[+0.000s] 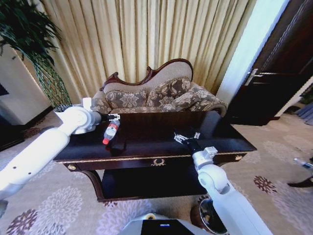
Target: Move to the front of the table and place the trash on the table into the trash bin.
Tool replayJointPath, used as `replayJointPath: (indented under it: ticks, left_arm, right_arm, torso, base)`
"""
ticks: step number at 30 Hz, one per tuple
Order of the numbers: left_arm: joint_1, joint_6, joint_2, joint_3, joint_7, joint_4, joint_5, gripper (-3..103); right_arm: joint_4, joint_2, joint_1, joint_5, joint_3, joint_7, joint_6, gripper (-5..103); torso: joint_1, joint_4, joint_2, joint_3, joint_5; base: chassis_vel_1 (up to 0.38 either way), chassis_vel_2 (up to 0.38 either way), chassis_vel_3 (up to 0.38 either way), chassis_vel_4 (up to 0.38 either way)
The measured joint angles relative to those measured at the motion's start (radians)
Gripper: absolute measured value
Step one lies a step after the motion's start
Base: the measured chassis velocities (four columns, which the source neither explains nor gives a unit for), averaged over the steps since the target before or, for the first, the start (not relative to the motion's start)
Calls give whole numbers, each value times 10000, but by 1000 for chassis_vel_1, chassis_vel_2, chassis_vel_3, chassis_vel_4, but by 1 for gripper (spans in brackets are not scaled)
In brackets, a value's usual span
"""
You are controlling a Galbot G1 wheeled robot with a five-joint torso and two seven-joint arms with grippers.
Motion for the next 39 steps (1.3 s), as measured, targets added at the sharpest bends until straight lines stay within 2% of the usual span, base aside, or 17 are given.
replayJointPath:
  ticks: [6,23,39]
  left_arm:
    - [187,-5,203,-148,-382,-167,-530,100]
    - [333,-6,51,36,-499,-111,-893,100]
    - [667,-5,-54,-35,-500,63,-965,100]
  right_arm:
    - [-106,130,37,-182,-273,-9,55,100]
    - [-18,42,-54,-170,-97,8,59,100]
    - [-181,92,41,-267,-378,28,69,100]
  torso:
    - [0,-2,0,0,0]
    - [0,-3,-1,0,0]
    - [1,-3,0,0,0]
  base:
    - [0,0,0,0]
    - [0,0,0,0]
    - [0,0,0,0]
